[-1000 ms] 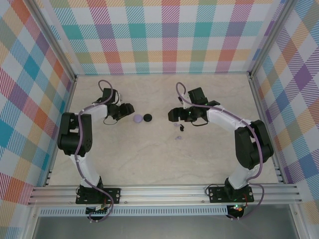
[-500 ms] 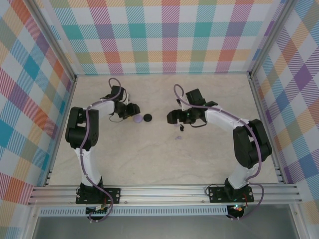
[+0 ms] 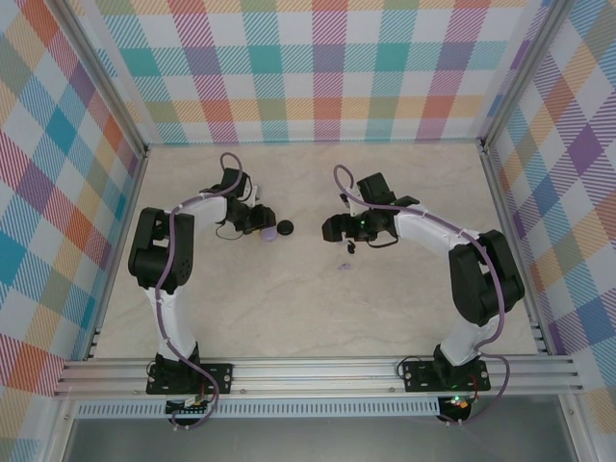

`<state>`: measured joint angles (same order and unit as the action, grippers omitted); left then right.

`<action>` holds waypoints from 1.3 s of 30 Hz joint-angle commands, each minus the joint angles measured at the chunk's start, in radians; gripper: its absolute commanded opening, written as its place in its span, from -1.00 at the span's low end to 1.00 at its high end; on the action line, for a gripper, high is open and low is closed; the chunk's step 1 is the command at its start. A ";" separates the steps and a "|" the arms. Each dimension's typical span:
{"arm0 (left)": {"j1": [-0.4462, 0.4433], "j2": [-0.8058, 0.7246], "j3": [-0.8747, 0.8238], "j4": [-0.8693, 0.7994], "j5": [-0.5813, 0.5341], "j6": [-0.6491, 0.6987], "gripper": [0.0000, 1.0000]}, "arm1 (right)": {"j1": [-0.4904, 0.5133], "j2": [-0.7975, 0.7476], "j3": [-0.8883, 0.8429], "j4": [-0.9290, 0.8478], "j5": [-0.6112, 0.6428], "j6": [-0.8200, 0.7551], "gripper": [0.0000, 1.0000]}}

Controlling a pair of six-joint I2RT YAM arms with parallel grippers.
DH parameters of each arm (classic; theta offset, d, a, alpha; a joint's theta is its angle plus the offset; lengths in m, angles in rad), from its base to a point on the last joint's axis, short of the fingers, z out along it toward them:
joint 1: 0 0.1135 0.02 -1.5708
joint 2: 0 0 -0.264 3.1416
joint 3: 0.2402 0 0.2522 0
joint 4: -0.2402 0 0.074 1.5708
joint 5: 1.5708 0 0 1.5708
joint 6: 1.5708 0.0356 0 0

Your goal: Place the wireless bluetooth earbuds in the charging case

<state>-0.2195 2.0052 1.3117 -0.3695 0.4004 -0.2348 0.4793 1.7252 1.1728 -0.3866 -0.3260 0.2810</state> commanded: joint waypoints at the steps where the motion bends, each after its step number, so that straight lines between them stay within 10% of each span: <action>1: -0.038 -0.045 -0.036 -0.109 0.008 0.022 -0.17 | 0.008 0.003 0.013 -0.023 0.002 0.006 0.65; 24: -0.109 -0.362 -0.236 -0.110 -0.125 -0.066 0.08 | 0.092 0.093 0.047 0.029 -0.101 0.048 0.60; 39: -0.109 -0.749 -0.647 0.132 -0.106 -0.363 0.22 | 0.168 0.295 0.235 0.020 -0.223 0.075 0.04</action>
<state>-0.3267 1.2964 0.7033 -0.3363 0.2844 -0.5079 0.6331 1.9892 1.3602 -0.3717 -0.4885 0.3447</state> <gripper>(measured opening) 0.605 0.527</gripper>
